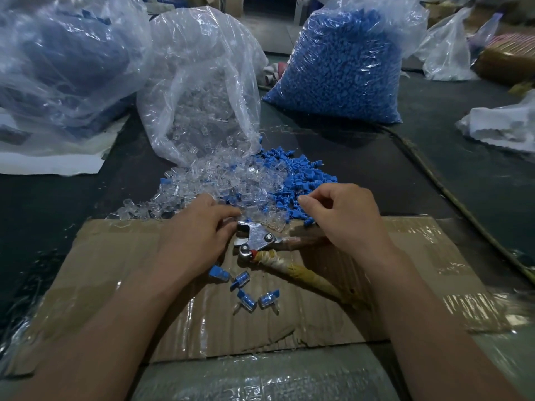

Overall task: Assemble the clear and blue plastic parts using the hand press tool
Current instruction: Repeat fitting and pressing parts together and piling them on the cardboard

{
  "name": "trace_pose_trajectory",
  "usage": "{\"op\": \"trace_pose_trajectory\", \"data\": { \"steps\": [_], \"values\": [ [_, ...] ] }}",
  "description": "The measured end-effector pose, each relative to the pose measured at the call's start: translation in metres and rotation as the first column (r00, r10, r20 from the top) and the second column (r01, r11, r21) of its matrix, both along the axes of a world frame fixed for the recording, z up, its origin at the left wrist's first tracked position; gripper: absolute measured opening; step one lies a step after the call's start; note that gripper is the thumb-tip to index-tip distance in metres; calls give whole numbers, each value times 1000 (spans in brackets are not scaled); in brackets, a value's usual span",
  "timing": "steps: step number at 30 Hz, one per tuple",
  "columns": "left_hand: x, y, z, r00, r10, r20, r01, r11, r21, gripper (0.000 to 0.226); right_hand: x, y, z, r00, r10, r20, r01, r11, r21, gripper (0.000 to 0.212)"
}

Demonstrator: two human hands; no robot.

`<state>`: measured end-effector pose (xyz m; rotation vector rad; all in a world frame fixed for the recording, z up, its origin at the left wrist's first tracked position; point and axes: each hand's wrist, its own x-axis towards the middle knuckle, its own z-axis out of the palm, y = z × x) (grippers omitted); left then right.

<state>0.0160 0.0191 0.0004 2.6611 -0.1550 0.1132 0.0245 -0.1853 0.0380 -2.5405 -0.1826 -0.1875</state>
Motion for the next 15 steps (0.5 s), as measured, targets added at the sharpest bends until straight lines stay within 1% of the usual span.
{"op": "trace_pose_trajectory", "data": {
  "steps": [3, 5, 6, 9, 12, 15],
  "values": [
    [-1, 0, -1, 1000, 11, 24, -10, 999, -33, 23, 0, 1, 0, 1000, -5, -23, 5, 1000, 1, 21],
    [-1, 0, -1, 998, 19, 54, -15, 997, -78, 6, 1, 1, -1, 999, -7, -32, 7, 1000, 0, 21],
    [-1, 0, 0, 997, 31, 71, -24, 994, -106, 6, 1, 1, -1, 999, -7, -36, 7, 1000, 0, 20],
    [-2, 1, 2, 988, 81, 131, -56, 981, -185, 16, 2, 1, -3, 999, -9, -40, 9, 1000, -1, 17],
    [-5, 0, 6, 982, 122, 146, -85, 969, -234, 24, 5, -2, -4, 999, -29, -43, 28, 1000, -14, 13],
    [-9, -2, 9, 970, 198, 144, -141, 934, -329, 21, 9, -8, -4, 995, -40, -91, 37, 999, -40, 7]
  ]
}}
